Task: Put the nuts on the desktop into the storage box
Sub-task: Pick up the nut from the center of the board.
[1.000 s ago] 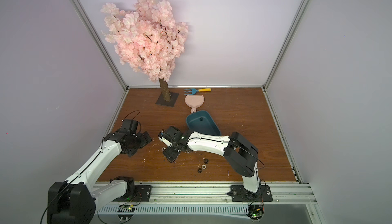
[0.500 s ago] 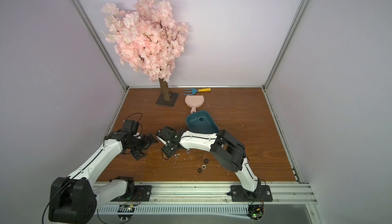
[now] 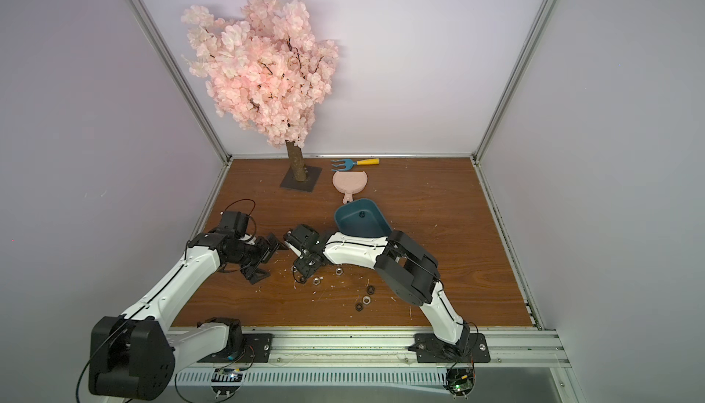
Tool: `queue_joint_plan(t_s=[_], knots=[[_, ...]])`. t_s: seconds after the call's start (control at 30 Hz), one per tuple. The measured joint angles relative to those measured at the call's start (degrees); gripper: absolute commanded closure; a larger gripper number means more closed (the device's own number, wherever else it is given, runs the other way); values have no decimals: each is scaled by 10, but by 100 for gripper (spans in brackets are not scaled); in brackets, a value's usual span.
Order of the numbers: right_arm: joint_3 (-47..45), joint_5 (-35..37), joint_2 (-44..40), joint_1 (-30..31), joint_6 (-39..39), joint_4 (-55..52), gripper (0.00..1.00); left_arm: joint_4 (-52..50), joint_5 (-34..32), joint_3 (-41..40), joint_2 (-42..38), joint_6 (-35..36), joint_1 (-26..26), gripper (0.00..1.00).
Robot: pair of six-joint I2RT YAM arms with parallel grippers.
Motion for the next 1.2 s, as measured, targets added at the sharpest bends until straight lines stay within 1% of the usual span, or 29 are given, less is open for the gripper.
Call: queue_joint_plan(t_s=[0.07, 0.13, 0.27, 0.5, 0.7, 0.87, 1.0, 1.2], knots=[[0, -1, 4, 0, 0, 1, 59, 0, 0, 0, 5, 0, 0, 0], [0, -2, 5, 0, -1, 3, 64, 0, -2, 0, 9, 0, 0, 0], [0, -2, 5, 0, -3, 5, 67, -1, -11, 0, 11, 3, 9, 0], [0, -2, 5, 0, -9, 15, 76, 0, -15, -17, 14, 27, 85, 0], [-1, 0, 5, 0, -10, 16, 77, -1, -37, -25, 6, 41, 94, 0], [-2, -4, -7, -7, -10, 7, 77, -1, -54, -25, 2, 69, 94, 0], [-3, -16, -34, -19, -10, -1, 77, -1, -69, -25, -16, 100, 94, 0], [-11, -37, -94, -56, -10, -8, 78, -1, -88, -16, -66, 145, 94, 0]])
